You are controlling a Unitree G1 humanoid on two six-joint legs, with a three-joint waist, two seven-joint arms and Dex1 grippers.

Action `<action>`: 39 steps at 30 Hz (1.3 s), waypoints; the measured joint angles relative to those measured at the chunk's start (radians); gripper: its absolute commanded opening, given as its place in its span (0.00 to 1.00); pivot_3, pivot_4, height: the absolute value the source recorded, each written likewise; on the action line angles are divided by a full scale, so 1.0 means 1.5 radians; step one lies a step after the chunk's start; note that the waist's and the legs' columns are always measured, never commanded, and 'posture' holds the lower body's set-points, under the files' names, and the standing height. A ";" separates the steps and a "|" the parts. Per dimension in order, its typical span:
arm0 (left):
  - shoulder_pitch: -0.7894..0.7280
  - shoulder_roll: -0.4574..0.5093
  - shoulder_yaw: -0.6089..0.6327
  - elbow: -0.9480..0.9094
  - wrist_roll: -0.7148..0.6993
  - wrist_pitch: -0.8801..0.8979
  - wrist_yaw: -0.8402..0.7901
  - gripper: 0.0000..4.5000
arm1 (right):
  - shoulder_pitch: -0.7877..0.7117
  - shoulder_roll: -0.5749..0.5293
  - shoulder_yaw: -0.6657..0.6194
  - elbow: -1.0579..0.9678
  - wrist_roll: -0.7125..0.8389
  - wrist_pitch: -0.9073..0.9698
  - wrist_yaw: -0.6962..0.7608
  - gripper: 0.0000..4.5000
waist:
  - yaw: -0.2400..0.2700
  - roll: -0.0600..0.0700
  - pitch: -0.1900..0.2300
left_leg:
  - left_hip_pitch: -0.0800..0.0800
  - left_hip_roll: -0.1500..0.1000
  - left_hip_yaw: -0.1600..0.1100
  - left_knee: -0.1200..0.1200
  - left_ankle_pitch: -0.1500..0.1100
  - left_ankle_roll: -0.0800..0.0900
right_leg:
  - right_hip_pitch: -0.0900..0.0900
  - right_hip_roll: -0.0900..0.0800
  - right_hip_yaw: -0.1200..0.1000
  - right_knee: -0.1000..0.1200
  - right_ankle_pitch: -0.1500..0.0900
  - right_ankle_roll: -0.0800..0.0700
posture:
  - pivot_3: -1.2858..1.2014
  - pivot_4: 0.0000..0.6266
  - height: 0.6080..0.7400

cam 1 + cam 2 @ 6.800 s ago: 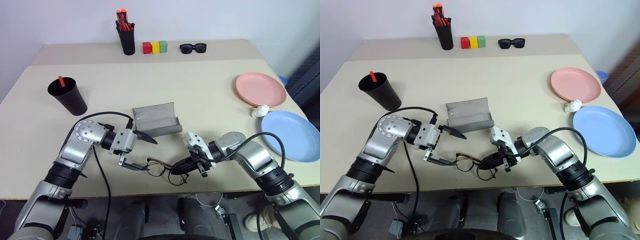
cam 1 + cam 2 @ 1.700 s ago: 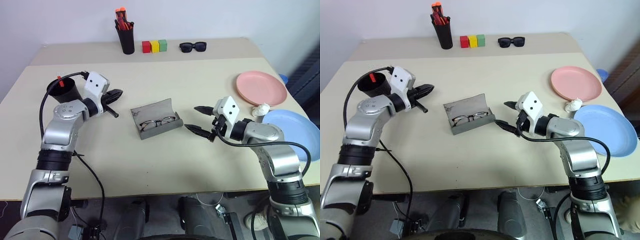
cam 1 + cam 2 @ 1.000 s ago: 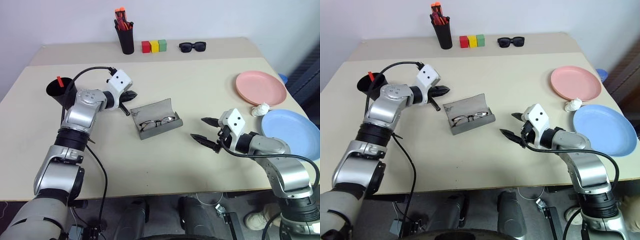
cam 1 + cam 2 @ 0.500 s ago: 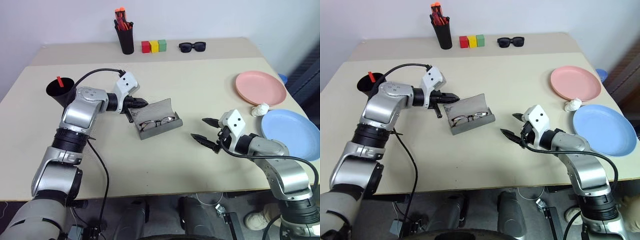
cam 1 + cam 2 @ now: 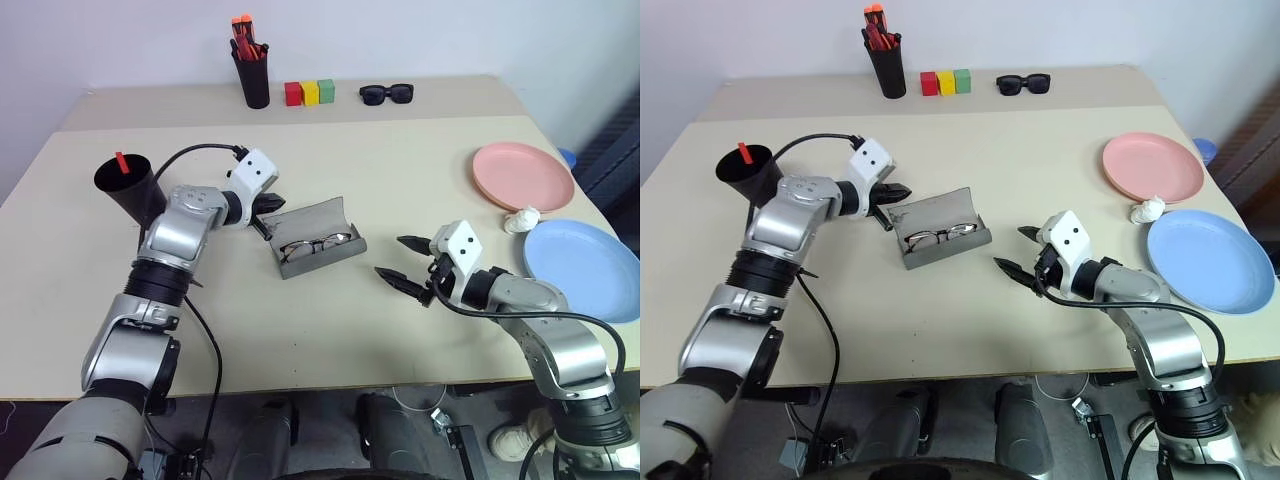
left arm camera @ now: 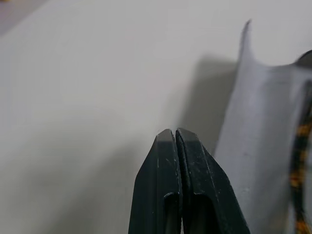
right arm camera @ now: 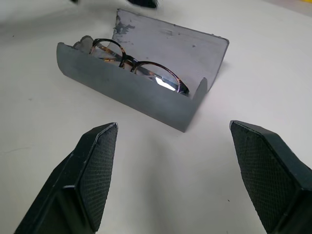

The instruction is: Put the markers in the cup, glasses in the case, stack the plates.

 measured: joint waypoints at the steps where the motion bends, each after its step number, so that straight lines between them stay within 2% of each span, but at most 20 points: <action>1: -0.004 -0.004 -0.004 0.012 0.007 -0.002 0.007 0.01 | 0.000 0.000 0.000 0.000 0.000 -0.001 -0.002 0.83 | 0.000 0.000 0.000 | 0.000 0.000 0.000 0.000 0.000 0.000 | 0.000 0.000 0.000 0.000 0.000 0.000 | 0.52 0.24 1.00; 7: -0.018 -0.009 -0.020 0.047 0.028 -0.018 -0.007 0.01 | -0.001 0.000 0.000 0.000 0.000 -0.007 -0.009 0.83 | 0.000 0.000 0.000 | 0.000 0.000 0.000 0.000 0.000 0.000 | 0.000 0.000 0.000 0.000 0.000 0.000 | 0.52 0.24 1.00; 14: -0.024 0.022 -0.016 0.036 -0.009 -0.009 -0.131 0.01 | -0.001 0.000 0.000 0.000 0.000 -0.008 -0.012 0.83 | -0.001 0.000 0.000 | 0.000 0.000 0.000 0.000 0.000 0.000 | 0.000 0.000 0.000 0.000 0.000 0.000 | 0.52 0.24 1.00; 18: -0.020 0.042 -0.016 -0.020 -0.048 0.039 -0.205 0.01 | -0.001 0.000 0.000 0.001 0.000 -0.008 -0.011 0.83 | -0.001 0.000 0.000 | 0.000 0.000 0.000 0.000 0.000 0.000 | 0.000 0.000 0.000 0.000 0.000 0.000 | 0.52 0.24 1.00; 24: 0.006 0.072 -0.019 -0.151 -0.125 0.177 -0.292 0.01 | -0.002 0.000 0.000 0.008 -0.001 -0.012 -0.011 0.83 | -0.003 0.000 0.000 | 0.000 0.000 0.000 0.000 0.000 0.000 | 0.000 0.000 0.000 0.000 0.000 0.000 | 0.52 0.24 1.00; 33: 0.030 0.098 -0.058 -0.222 -0.167 0.261 -0.315 0.01 | -0.004 0.000 -0.001 0.017 -0.005 -0.018 -0.015 0.83 | -0.002 0.000 0.000 | 0.000 0.000 0.000 0.000 0.000 0.000 | 0.000 0.000 0.000 0.000 0.000 0.000 | 0.52 0.24 1.00; 39: 0.030 0.092 -0.097 -0.227 -0.165 0.268 -0.311 0.01 | -0.002 -0.003 -0.004 0.018 -0.006 -0.020 -0.019 0.83 | 0.001 0.000 0.000 | 0.001 0.000 0.000 0.000 0.000 0.000 | 0.001 0.000 0.000 0.000 0.000 0.000 | 0.52 0.24 1.00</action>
